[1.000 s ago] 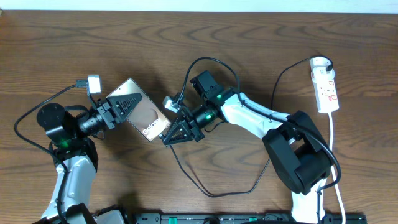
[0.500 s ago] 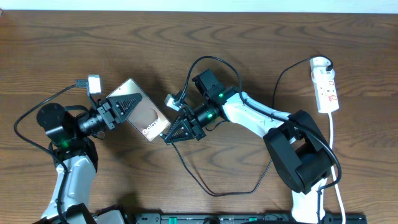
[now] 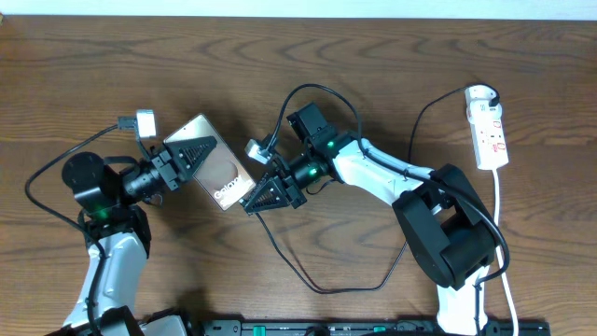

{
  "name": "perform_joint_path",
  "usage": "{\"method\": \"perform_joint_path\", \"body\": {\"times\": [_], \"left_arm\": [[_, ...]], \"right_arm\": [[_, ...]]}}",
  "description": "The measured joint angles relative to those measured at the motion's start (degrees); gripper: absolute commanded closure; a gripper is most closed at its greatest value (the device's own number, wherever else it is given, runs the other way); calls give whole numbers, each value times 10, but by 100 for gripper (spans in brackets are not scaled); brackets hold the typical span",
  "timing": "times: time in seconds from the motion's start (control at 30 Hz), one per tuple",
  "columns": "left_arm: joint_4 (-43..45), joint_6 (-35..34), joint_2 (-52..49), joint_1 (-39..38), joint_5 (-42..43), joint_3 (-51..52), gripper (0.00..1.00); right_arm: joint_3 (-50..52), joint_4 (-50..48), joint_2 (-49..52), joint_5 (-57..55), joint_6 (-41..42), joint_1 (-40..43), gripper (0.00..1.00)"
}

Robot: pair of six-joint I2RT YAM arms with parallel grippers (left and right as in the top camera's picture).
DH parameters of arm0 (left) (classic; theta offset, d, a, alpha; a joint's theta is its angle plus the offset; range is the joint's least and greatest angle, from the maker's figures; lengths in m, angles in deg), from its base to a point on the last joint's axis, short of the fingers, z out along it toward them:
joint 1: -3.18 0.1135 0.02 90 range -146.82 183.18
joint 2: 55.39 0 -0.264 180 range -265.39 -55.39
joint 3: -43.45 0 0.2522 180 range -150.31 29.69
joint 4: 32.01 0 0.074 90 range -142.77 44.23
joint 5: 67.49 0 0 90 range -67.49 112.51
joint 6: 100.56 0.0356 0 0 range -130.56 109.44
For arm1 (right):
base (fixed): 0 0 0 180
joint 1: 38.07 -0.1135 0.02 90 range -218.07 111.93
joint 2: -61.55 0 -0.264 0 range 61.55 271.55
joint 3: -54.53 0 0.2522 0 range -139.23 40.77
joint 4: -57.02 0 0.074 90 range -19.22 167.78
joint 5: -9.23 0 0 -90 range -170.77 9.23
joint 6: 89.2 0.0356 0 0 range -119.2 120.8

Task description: Plug charger to phone and switch on socket

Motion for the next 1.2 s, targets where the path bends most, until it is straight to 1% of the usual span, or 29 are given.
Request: {"method": "perform_joint_path", "body": {"times": [1.2], "left_arm": [[1,-1,0,-10,-28,0,93]], "right_arm": [[0,-14,0,-4,20,0,99]]}}
